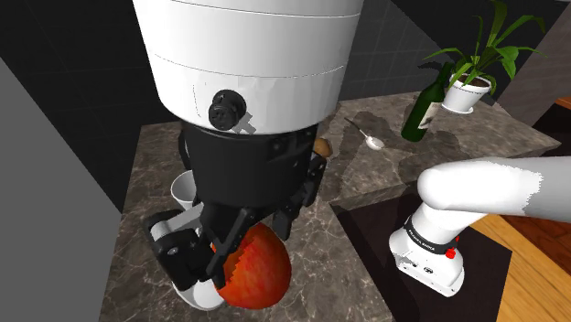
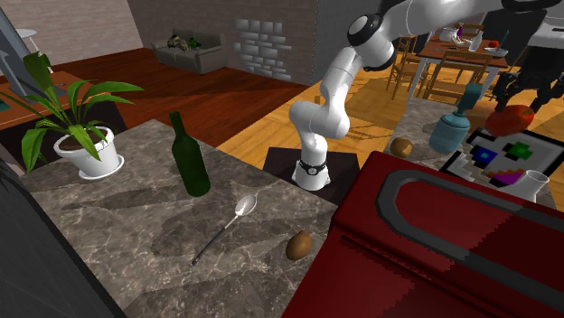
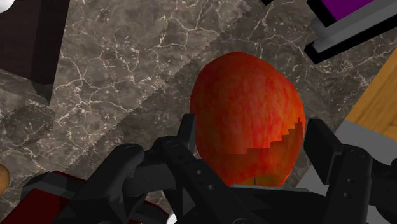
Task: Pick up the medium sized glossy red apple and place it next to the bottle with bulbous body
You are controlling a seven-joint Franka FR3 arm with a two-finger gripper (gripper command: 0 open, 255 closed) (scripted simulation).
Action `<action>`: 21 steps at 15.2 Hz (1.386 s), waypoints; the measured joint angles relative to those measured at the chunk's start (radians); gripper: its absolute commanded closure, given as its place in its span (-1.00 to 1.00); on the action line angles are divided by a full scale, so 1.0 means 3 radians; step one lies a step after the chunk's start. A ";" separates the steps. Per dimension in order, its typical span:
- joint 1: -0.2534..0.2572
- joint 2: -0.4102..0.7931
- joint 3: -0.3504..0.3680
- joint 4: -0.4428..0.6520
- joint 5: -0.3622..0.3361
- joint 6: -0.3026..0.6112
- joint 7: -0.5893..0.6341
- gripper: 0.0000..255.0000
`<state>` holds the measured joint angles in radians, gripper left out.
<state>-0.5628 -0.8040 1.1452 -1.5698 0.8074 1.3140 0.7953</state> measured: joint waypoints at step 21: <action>0.0314 -0.0427 0.0170 -0.1033 0.0311 0.0667 -0.0277 1.00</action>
<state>-0.4686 -0.9321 1.1961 -1.8799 0.9007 1.5141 0.7122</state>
